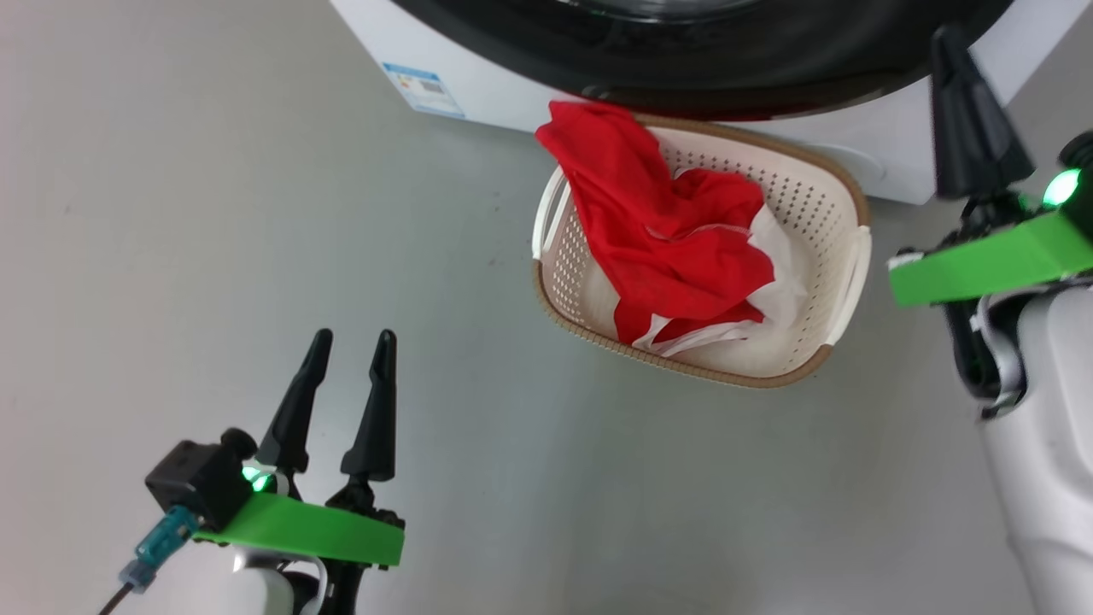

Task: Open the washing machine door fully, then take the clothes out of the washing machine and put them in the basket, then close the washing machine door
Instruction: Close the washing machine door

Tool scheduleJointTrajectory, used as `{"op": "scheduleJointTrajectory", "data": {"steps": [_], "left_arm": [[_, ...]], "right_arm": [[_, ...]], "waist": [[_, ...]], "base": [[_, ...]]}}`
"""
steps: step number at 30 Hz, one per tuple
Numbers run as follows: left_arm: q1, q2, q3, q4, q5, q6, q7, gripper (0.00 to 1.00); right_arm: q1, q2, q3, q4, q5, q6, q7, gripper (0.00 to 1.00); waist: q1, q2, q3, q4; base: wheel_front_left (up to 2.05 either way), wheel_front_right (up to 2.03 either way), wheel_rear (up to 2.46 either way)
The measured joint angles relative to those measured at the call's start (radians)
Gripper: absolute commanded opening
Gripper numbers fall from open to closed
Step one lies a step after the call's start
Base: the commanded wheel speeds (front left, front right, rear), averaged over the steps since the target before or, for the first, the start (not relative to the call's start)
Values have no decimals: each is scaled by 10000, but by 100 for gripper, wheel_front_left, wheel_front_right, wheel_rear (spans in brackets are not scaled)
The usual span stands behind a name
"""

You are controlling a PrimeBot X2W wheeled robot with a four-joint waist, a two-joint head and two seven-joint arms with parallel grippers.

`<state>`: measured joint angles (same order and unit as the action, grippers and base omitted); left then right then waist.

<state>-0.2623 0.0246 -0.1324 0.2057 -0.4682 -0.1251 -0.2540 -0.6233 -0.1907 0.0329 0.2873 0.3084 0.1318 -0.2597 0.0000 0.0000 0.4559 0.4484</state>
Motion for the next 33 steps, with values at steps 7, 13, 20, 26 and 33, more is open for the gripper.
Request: {"op": "scheduleJointTrajectory", "data": {"steps": [7, 13, 20, 26, 33], "left_arm": [[398, 2, 253, 173, 391, 0, 0, 100], [760, 10, 464, 274, 731, 0, 0, 100], [1126, 19, 545, 316, 1078, 0, 0, 100], [1273, 38, 629, 324, 1390, 0, 0, 100], [1592, 236, 656, 330, 1511, 0, 0, 100]], "right_arm": [[1170, 337, 180, -25, 59, 0, 2, 0], [2395, 558, 136, -105, 82, 0, 2, 57], [3706, 723, -169, -151, 82, 0, 4, 100], [4485, 813, -593, -196, 54, 0, 4, 100], [5268, 980, -936, -314, -10, 0, 6, 100]], "waist": [[0, 0, -639, -404], [0, 0, -1319, -839], [0, 0, -1969, -1276], [0, 0, -2372, -1659], [0, 0, -2756, -2079]], "base": [[0, 0, 0], [0, 0, 0], [0, 0, 0], [0, 0, 0], [0, 0, 0]]}}
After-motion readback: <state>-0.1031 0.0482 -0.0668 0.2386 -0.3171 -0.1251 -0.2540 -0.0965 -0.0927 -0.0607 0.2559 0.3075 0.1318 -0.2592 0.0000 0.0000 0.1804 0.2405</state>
